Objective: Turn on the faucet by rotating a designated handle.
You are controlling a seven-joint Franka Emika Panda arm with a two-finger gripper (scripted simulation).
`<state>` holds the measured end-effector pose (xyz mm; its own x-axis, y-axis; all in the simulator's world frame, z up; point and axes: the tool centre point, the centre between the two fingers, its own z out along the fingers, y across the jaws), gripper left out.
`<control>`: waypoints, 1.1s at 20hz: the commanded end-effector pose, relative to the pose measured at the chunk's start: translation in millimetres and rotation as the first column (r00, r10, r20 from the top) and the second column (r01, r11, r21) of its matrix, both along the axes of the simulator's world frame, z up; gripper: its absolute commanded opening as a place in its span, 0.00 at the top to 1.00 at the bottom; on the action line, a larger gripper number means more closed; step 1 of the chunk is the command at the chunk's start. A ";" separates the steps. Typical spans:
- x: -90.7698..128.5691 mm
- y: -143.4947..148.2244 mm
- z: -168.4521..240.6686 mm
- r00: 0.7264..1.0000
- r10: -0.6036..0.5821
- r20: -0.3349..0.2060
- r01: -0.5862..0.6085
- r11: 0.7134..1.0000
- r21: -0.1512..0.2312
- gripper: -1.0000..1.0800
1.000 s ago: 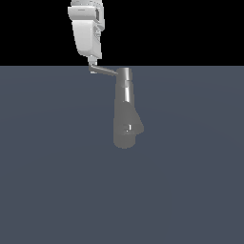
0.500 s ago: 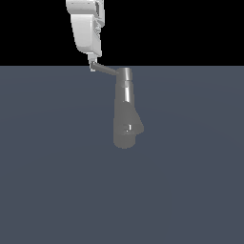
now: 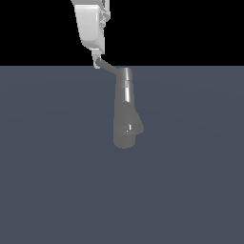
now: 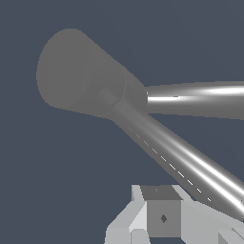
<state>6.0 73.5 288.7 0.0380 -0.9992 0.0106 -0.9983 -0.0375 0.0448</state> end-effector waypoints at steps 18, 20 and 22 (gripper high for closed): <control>-37.6 -38.9 12.3 1.000 -0.003 -0.016 0.003 1.000 -0.002 1.00; -35.4 -32.5 12.2 1.000 0.005 -0.013 -0.005 1.000 -0.001 1.00; -35.6 -46.9 12.4 1.000 0.004 -0.013 -0.004 1.000 -0.001 1.00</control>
